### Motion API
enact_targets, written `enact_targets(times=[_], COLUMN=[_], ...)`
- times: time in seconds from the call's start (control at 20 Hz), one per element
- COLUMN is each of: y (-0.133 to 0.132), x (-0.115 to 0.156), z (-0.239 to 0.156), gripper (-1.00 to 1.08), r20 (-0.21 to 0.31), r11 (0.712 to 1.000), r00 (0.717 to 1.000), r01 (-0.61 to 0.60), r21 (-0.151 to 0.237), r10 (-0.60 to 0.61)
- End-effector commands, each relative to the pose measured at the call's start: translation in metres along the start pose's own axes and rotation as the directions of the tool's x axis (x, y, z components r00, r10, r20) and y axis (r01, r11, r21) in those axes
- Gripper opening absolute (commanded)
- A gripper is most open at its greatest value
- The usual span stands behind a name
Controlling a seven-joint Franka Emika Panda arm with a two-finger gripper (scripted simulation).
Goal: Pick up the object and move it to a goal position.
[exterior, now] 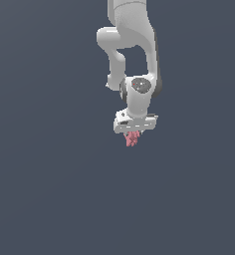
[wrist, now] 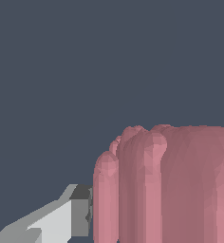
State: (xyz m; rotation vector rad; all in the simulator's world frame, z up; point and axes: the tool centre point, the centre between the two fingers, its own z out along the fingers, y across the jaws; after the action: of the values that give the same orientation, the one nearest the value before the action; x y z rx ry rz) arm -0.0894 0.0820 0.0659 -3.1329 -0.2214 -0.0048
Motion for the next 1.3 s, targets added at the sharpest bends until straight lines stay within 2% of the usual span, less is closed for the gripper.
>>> enact_targets(times=[0.0, 0.25, 0.5, 1.25], y=[0.001, 0.004, 0.021, 0.112], x=[-0.001, 0.002, 0.009, 0.05], z=[0.002, -0.004, -0.019, -0.102], gripper=[-1.0, -1.0, -1.0, -1.0], r20=[0.003, 0.0, 0.0, 0.002], r11=[1.0, 1.0, 1.0, 1.0], r00=[1.0, 1.0, 1.0, 1.0], r01=[-0.002, 0.0, 0.0, -0.001], r21=[-0.001, 0.0, 0.0, 0.001], r10=[0.002, 0.0, 0.0, 0.001])
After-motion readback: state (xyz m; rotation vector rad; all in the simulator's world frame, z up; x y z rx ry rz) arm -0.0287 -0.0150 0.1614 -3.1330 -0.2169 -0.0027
